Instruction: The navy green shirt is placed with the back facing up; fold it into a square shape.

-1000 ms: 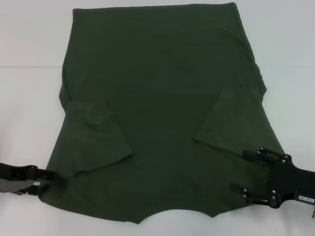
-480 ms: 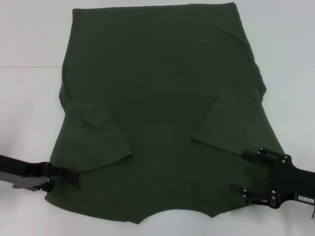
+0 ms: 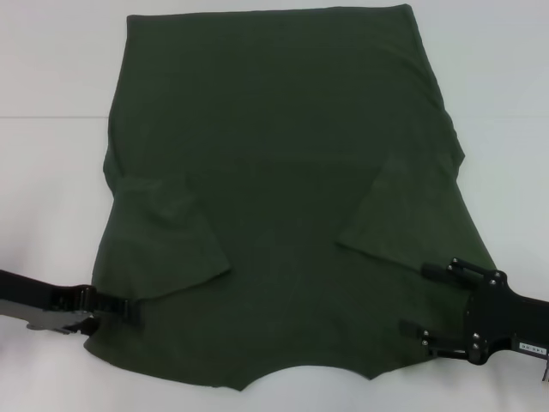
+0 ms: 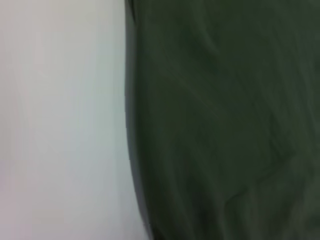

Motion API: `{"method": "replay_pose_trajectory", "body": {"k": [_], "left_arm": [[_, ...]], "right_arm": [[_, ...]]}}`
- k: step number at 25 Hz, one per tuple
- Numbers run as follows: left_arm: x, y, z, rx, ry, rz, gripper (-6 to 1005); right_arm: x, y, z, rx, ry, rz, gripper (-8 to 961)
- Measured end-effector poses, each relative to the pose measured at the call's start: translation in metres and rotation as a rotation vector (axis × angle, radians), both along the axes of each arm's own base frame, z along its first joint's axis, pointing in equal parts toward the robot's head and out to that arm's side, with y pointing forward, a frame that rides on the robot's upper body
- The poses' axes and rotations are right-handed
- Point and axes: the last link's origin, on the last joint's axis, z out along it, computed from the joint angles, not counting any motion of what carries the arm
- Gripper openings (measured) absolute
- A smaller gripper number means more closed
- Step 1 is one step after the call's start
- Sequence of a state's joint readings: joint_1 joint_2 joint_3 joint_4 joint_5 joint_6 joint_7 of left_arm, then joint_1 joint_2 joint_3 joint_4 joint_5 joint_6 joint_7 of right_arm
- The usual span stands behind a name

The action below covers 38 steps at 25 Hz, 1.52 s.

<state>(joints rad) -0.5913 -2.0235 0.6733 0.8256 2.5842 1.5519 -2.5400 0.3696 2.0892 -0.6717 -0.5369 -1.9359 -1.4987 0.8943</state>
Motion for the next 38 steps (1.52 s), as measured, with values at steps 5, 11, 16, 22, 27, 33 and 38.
{"method": "replay_pose_trajectory", "body": {"k": [5,11,16,22,27,33,38], "left_arm": [[0.0044,0.0021,-0.0031,-0.007,-0.001,-0.012,794],[0.0043,0.0032,-0.0032,-0.006,0.008,-0.016,795],[0.0029,0.0044,-0.0029,-0.007,0.033,-0.023,795],[0.0014,0.0057,-0.0035,-0.017,0.072,-0.028,793],[0.0022,0.0064,-0.0037,-0.018,0.074,-0.031,789],[0.0059,0.0078,-0.0051,-0.032,0.078,-0.045,753],[0.0078,0.0098,-0.0078,-0.041,0.113,-0.076,637]], "right_arm": [[0.0,0.0001,0.0001,0.0,0.001,-0.002,917],[0.0001,0.0001,0.0002,0.0,0.002,-0.003,917],[0.0002,0.0002,0.0005,0.002,0.003,-0.005,916],[0.0,0.0007,0.0012,0.002,0.004,-0.006,916],[-0.0006,0.0014,0.0014,0.003,0.006,-0.008,916],[-0.0015,0.0025,0.0019,0.004,0.007,-0.004,917],[-0.0016,0.0031,0.0027,0.005,0.007,-0.004,917]]}}
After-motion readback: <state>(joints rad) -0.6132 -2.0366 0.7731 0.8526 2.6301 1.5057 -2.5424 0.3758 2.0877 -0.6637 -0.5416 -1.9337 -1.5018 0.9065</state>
